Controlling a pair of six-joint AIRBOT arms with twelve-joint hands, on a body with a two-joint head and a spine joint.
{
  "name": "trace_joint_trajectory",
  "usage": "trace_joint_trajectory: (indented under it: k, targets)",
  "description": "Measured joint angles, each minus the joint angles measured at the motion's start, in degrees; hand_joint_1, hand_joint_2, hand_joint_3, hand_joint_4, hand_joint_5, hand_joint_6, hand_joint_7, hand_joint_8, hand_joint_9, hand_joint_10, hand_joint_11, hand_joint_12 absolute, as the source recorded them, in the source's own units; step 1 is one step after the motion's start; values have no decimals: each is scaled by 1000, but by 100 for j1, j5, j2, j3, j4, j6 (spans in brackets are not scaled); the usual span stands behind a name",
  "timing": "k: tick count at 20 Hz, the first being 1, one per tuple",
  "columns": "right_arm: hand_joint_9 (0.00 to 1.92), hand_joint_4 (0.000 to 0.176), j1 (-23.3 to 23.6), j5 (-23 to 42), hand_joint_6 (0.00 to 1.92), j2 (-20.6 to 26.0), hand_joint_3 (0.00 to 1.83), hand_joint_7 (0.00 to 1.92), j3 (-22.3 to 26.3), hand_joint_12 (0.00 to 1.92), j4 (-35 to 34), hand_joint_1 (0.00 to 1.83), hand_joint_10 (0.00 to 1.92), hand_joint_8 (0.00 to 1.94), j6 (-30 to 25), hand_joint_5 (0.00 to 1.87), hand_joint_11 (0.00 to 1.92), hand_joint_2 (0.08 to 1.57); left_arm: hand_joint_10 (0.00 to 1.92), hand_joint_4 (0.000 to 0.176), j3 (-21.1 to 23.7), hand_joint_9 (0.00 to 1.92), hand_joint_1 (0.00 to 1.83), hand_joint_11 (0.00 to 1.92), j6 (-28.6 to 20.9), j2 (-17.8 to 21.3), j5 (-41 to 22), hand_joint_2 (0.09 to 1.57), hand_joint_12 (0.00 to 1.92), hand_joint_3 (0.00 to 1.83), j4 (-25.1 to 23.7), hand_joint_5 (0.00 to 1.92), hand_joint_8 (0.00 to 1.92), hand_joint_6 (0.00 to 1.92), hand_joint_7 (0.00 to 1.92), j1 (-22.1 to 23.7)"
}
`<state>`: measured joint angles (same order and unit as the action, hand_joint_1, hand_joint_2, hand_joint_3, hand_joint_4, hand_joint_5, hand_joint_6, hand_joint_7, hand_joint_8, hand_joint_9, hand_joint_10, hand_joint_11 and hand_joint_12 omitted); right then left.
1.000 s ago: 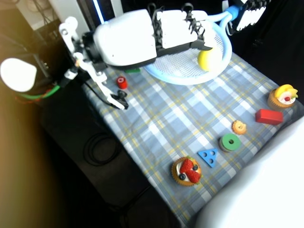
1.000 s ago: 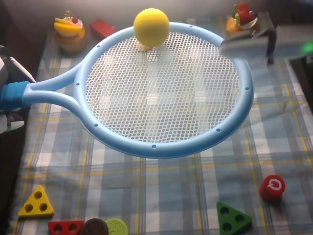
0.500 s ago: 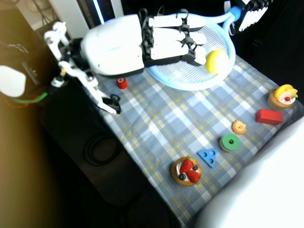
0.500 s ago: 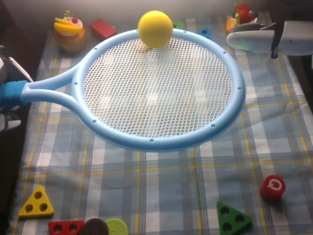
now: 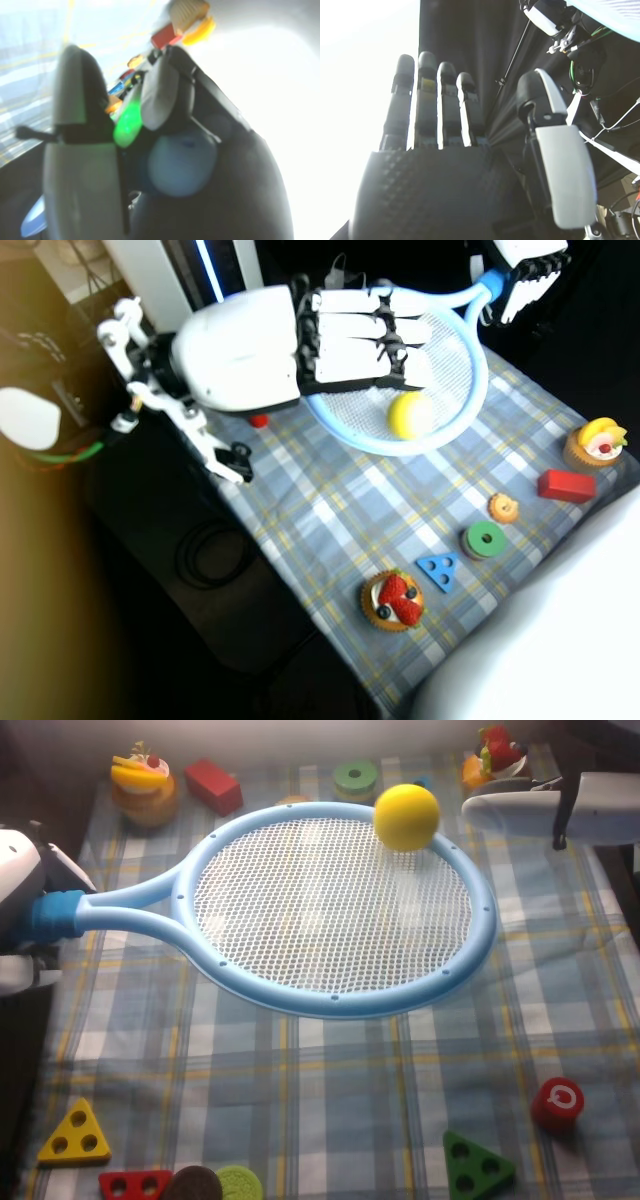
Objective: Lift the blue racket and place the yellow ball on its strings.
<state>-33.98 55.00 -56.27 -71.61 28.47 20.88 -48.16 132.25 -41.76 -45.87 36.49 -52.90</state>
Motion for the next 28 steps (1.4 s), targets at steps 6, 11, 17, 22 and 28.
trace_joint_trajectory:
  k: [6,11,17,22,28]
  targets:
    - [410,0,-208,109,3,-17,5,386,-33,424,-229,458,4,4,83,224,177,1317,1921,171,-190,1573,1483,1528,435,-278,229,1187,1921,0,81,965,1921,1921,1385,186]
    - [418,0,-271,186,8,-24,4,412,-33,434,-297,492,5,8,109,251,179,1322,1921,176,-284,1531,1505,1428,466,-393,608,1259,1921,3,83,874,1921,1921,1320,221]
    - [415,0,-348,219,1,-79,0,388,-57,441,-341,469,3,2,138,241,207,1312,1921,171,-356,1514,1374,1536,485,-459,748,1307,1921,8,116,860,1921,1921,1320,245]
    - [403,0,-378,251,0,-79,1,379,-68,433,-396,468,0,2,142,225,180,1317,1921,176,-422,1582,1351,1583,531,-531,793,1295,1921,0,293,932,1921,1921,1397,245]
    - [410,0,-382,256,3,-79,3,375,-68,442,-385,486,1,0,142,240,210,1324,1921,175,-428,1549,1276,1564,544,-529,796,1306,1921,7,387,908,1921,1921,1339,225]
